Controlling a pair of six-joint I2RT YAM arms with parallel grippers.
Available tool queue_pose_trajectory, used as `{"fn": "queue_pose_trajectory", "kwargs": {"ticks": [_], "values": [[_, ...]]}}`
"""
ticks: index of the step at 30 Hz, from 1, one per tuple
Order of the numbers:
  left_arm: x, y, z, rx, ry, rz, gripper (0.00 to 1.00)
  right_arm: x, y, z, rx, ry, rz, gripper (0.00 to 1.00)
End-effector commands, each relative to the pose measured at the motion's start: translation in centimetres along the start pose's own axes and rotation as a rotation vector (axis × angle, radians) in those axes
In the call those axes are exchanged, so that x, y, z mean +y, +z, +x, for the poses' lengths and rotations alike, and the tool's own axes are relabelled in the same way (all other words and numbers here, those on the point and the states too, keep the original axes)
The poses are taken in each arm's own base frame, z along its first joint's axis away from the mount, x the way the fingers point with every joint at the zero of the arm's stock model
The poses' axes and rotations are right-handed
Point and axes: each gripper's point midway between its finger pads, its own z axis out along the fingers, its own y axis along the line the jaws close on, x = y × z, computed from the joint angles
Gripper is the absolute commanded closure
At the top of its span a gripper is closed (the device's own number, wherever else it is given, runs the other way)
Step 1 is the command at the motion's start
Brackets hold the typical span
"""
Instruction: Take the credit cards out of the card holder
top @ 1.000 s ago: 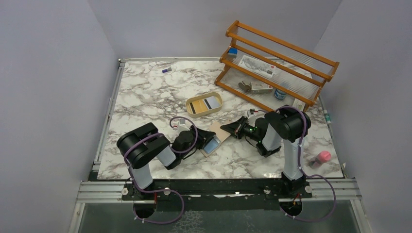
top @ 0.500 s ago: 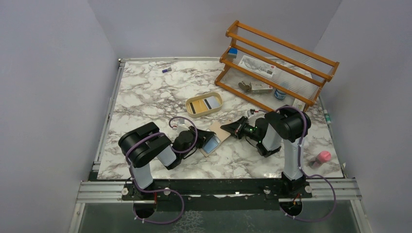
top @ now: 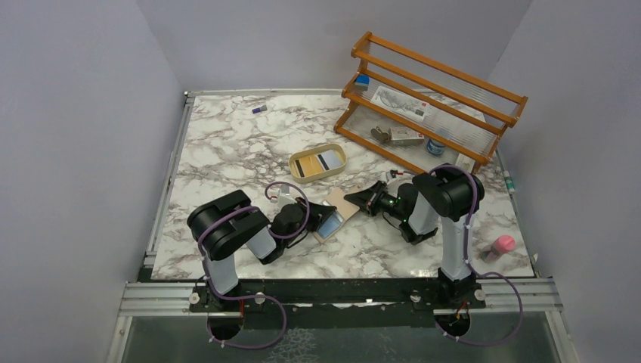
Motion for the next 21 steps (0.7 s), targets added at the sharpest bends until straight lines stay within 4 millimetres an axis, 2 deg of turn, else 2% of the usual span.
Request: {"fn": "queue_pose_trajectory", "kwargs": {"ticks": [1, 9, 21], "values": [[-1.75, 0.49, 1.04, 0.027, 0.002, 0.059, 0.92, 5.0, -0.32, -0.89, -0.05, -0.137, -0.218, 0.99], [-1.11, 0.51, 1.05, 0.017, 0.0, 0.043, 0.92, 4.86, -0.34, -0.88, -0.05, -0.134, -0.215, 0.99], [-1.65, 0.64, 0.31, -0.023, 0.017, 0.058, 0.92, 5.04, -0.56, -0.9, -0.054, -0.136, -0.216, 0.99]]}}
